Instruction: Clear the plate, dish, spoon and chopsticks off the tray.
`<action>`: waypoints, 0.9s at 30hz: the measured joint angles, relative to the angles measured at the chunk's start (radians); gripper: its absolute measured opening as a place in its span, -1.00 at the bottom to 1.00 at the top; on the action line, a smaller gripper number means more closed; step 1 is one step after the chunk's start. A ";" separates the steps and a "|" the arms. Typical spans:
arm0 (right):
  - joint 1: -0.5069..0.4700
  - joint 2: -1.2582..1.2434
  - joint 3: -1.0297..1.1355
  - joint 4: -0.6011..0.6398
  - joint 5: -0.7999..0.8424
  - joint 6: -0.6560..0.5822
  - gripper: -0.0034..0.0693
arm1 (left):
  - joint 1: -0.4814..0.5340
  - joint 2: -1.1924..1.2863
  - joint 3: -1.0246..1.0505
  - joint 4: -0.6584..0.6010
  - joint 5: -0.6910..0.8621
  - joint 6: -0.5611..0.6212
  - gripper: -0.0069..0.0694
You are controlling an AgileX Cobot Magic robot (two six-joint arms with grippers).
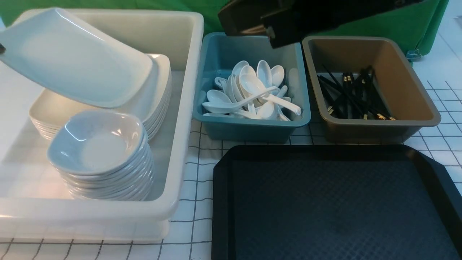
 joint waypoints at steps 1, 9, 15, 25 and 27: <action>0.000 0.000 0.000 -0.001 0.000 0.000 -0.91 | -0.002 0.009 0.000 -0.008 -0.003 0.006 -0.75; 0.000 0.000 0.000 -0.001 -0.004 0.000 -0.91 | -0.037 0.069 0.000 -0.017 0.003 0.083 -0.74; 0.000 0.000 0.000 -0.001 -0.007 0.001 -0.90 | -0.038 0.099 0.000 0.105 0.040 0.078 -0.43; 0.000 0.001 0.000 -0.001 -0.009 0.005 -0.88 | -0.038 0.095 -0.001 0.478 0.042 -0.196 0.24; 0.000 0.001 0.000 -0.001 -0.009 0.007 -0.88 | -0.038 0.087 -0.001 0.511 0.047 -0.218 0.22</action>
